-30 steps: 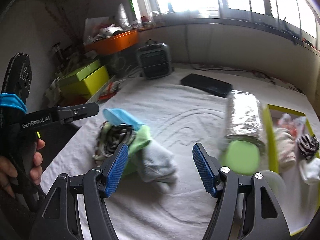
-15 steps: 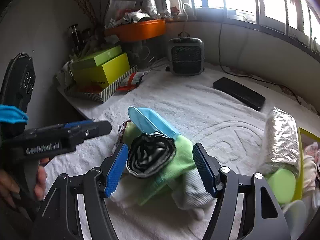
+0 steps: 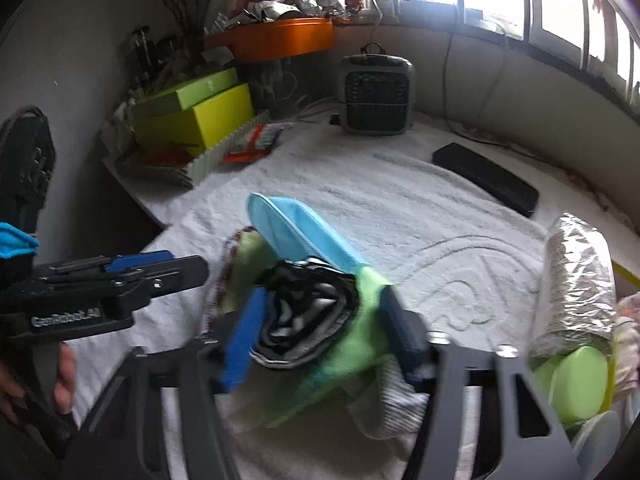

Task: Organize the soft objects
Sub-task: 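Grasp the black-and-white striped sock with the right tool, then grasp the green towel with red-white trim with the left tool while the right tool holds the sock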

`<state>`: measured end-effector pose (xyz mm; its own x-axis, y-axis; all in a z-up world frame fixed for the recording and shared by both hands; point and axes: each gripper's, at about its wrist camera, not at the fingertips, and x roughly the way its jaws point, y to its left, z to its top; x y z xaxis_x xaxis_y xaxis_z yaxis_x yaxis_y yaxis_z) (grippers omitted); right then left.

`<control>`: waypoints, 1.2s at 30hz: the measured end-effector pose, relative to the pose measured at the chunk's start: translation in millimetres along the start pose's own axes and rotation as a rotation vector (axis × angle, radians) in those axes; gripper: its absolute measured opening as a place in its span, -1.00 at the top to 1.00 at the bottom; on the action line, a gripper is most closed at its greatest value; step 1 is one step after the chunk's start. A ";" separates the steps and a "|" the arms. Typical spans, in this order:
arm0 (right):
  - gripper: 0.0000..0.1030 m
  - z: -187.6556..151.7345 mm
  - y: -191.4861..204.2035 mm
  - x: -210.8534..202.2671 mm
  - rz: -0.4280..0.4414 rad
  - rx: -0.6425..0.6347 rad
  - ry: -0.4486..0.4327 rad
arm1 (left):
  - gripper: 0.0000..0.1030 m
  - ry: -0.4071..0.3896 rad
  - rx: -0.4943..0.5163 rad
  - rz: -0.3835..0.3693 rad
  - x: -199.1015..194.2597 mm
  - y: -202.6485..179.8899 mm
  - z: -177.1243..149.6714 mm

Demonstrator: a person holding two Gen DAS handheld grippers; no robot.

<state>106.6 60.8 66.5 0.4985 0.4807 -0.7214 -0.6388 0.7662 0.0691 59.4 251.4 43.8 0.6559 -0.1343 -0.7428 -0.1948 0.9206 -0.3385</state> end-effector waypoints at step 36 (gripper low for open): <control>0.87 -26.7 -55.8 -60.6 0.064 0.245 -0.141 | -0.19 0.106 -0.053 -0.055 45.4 -7.8 0.4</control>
<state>96.4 -22.5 88.0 0.5489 0.5729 -0.6087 -0.5199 0.8042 0.2881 91.0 238.3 12.9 0.5862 -0.2250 -0.7783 -0.2006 0.8904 -0.4085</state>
